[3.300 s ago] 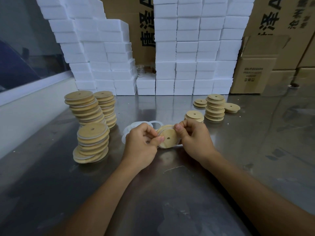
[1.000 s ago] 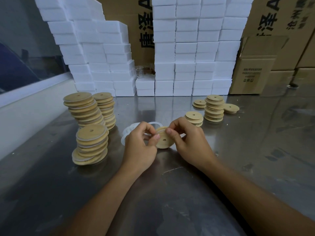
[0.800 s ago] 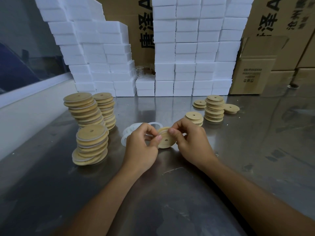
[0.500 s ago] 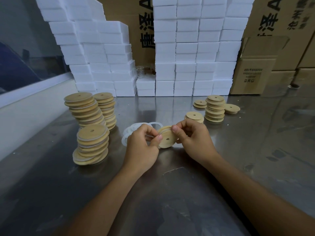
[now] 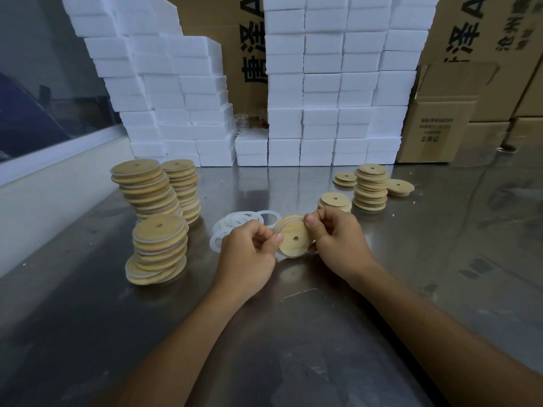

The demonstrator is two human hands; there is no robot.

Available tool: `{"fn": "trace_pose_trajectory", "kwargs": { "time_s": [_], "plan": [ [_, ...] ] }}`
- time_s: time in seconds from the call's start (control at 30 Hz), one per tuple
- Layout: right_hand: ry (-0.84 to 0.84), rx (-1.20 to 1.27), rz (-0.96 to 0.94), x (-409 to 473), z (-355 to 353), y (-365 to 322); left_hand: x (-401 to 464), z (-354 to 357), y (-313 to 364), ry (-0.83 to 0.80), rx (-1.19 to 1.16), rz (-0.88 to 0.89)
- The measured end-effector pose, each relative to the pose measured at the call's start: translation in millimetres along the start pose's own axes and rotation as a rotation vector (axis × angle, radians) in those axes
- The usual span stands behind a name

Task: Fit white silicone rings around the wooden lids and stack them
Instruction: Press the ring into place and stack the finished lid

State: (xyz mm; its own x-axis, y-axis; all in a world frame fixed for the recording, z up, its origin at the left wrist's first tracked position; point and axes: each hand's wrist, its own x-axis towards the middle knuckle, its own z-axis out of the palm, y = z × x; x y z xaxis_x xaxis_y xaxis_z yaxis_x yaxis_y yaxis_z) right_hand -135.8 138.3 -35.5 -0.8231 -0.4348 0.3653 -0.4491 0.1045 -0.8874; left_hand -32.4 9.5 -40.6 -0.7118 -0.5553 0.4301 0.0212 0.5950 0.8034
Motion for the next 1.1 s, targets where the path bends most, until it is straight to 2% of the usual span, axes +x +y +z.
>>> {"fn": "trace_pose_trajectory", "kwargs": {
  "time_s": [0.37, 0.63, 0.93, 1.1],
  "plan": [
    [0.035, 0.108, -0.074, -2.7, -0.8, -1.4, -0.4, -3.9, 6.2, -0.062, -0.191, -0.099],
    [-0.115, -0.252, -0.407, -11.9, 7.1, -9.3, 6.6, -11.7, 1.2, 0.083, -0.410, -0.306],
    [-0.131, -0.487, -0.530, -13.1, -1.5, -19.7, 6.9, -12.3, 1.3, 0.052, -0.472, -0.297],
    [-0.140, -0.488, -0.549, -13.6, -0.6, -21.3, 6.5, -12.3, 1.6, 0.056, -0.467, -0.280]
  ]
}}
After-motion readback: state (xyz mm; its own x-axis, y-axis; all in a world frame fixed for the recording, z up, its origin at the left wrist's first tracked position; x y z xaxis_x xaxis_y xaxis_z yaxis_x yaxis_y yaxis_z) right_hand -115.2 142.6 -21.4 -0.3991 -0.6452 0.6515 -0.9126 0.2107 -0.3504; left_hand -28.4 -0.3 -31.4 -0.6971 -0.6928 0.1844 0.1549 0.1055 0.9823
